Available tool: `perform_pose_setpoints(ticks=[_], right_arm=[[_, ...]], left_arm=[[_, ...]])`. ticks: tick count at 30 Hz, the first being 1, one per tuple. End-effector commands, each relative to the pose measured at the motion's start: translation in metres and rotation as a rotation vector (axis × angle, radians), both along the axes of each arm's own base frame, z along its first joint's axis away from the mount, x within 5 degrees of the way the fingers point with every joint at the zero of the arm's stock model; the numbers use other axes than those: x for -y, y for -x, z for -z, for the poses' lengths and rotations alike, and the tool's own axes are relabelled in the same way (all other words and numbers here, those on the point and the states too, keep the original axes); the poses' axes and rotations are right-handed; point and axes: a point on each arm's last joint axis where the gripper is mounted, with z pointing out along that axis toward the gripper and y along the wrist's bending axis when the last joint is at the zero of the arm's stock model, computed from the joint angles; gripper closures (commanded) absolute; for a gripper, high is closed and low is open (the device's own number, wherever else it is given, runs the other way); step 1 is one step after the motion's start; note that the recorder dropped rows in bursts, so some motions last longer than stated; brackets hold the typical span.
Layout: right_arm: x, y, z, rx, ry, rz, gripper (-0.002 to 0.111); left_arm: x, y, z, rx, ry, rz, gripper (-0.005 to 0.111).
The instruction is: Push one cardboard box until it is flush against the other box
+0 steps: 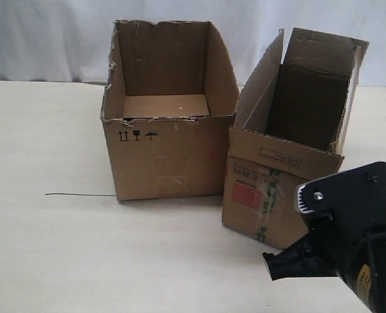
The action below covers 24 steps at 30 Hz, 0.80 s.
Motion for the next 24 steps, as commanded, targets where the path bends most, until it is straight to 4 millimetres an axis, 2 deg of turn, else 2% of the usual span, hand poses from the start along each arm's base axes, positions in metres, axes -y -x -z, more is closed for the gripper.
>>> perform_pose_setpoints(ticks=[1, 12, 19, 24], right_arm=[[-0.003, -0.005, 0.000, 0.083, 0.032, 0.002, 0.103], [-0.007, -0.013, 0.015, 0.158, 0.149, 0.066, 0.103], [-0.011, -0.017, 0.020, 0.226, 0.133, 0.111, 0.103], [-0.005, -0.033, 0.031, 0.221, 0.188, 0.176, 0.103]], left_arm=[[0.000, 0.000, 0.000, 0.006, 0.001, 0.007, 0.107], [0.000, 0.000, 0.000, 0.006, 0.001, 0.007, 0.107], [0.000, 0.000, 0.000, 0.006, 0.001, 0.007, 0.107], [0.000, 0.000, 0.000, 0.006, 0.001, 0.007, 0.107]])
